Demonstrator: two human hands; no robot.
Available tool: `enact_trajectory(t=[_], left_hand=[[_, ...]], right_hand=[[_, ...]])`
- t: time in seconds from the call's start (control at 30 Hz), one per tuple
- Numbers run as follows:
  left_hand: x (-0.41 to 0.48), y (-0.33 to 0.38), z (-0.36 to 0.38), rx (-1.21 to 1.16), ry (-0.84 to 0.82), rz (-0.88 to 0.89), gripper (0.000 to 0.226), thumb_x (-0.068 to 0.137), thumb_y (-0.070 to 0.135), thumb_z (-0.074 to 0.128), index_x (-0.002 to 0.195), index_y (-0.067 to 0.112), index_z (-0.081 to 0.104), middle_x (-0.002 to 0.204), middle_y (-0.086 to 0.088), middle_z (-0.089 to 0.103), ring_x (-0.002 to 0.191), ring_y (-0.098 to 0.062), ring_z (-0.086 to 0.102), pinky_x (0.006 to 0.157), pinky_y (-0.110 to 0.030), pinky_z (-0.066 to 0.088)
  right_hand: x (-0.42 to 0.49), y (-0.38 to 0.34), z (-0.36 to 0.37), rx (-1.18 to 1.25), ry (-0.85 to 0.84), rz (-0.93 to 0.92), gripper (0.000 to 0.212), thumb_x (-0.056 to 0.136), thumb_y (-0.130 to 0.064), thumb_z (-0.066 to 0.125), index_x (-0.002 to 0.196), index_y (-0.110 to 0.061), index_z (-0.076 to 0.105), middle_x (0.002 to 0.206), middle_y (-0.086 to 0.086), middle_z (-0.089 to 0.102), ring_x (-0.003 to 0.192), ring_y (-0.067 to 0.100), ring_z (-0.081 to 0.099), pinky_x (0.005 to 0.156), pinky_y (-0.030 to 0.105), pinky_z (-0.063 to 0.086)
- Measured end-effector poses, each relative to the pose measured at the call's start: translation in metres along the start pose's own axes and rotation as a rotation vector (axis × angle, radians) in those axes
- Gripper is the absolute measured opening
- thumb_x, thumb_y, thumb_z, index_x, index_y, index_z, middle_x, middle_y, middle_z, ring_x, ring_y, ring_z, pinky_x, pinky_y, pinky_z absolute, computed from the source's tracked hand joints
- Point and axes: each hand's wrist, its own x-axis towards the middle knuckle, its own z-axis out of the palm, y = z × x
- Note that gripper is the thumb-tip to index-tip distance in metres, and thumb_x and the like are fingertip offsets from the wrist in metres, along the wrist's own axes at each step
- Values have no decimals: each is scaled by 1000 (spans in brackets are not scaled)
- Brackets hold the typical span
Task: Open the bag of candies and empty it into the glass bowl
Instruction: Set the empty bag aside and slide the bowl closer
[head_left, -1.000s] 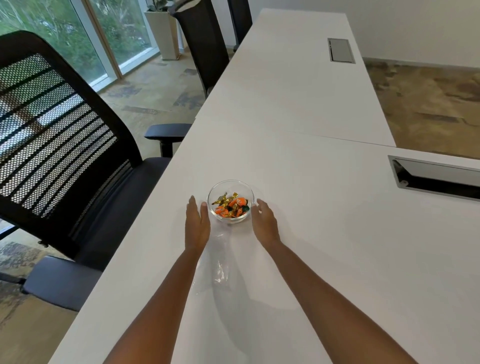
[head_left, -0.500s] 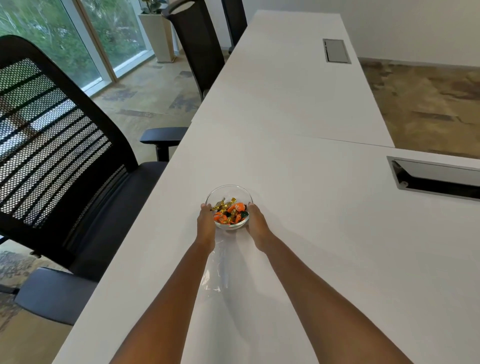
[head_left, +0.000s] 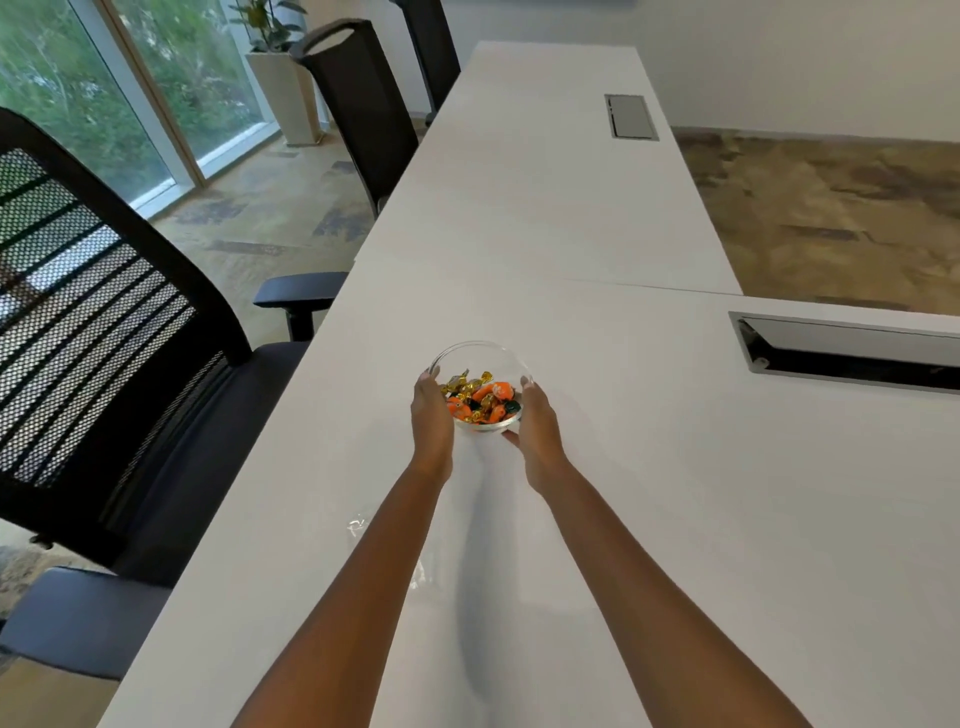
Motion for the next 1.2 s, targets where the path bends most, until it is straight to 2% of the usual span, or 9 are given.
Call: enact_trajectory(t=[0.07,0.17,0.37,0.5,0.67,0.8,0.9,1.07,1.2], left_hand=[[-8,6,16,-5,-32,43,42,97,30,21,133,20,42,140,-7,43,113,-15,43,95,-27,33],[-20,9,37,-32,-73,80,43,97,31,18,132,23,42,142,-6,41,114,-14,43,93,-26,34],[-44,1,74,-47,-77,60,44,96,34,18,132,25,42,143,-10,39,127,-23,41,100,-33,36],[-56,-8,95,-14,-116,49,47,97,38,15,131,24,43,144,-12,36,130,-25,38,105,-37,33],[-68,-24,111,-30,-179,32,44,98,35,18,130,20,44,139,-10,43,120,-21,45,91,-28,35],[-73,-34,118,-55,-222,21,31,96,29,29,121,23,47,122,1,50,107,-11,45,82,-21,35],[-73,-46,120,-34,-231,22,25,97,30,29,116,27,46,118,6,49,108,-10,44,89,-26,31],[-71,-69,116,-10,-178,24,34,98,26,26,125,19,46,121,1,52,111,-13,46,93,-28,35],[-68,-84,112,20,-160,29,34,99,23,26,127,16,45,128,-6,52,112,-15,47,99,-32,38]], right_hand=[[-6,-13,-11,-22,57,-48,42,97,-32,27,134,-19,44,136,9,52,121,22,50,96,34,45],[-13,-30,-26,-87,139,-122,42,97,-33,25,133,-23,44,137,9,50,126,24,47,108,46,39],[-24,-46,-60,-90,215,-149,44,97,-33,21,137,-27,38,144,12,39,130,27,40,109,43,38],[-28,-47,-84,-14,192,-156,45,97,-29,21,140,-23,34,144,11,38,130,26,40,110,42,37],[-29,-44,-109,116,177,-113,42,93,-22,31,133,-15,38,130,7,46,119,21,45,104,40,39],[-26,-32,-123,157,248,-90,35,91,-20,34,123,-18,45,116,2,50,109,19,47,97,36,41],[-24,-20,-129,151,265,-102,40,93,-22,30,131,-18,44,120,-1,49,111,16,45,91,30,40],[-19,-2,-135,116,255,-89,40,95,-24,31,133,-17,44,125,2,52,107,16,47,74,19,43],[-14,12,-138,68,234,-95,40,97,-22,30,134,-16,42,132,8,51,109,16,47,77,21,43]])
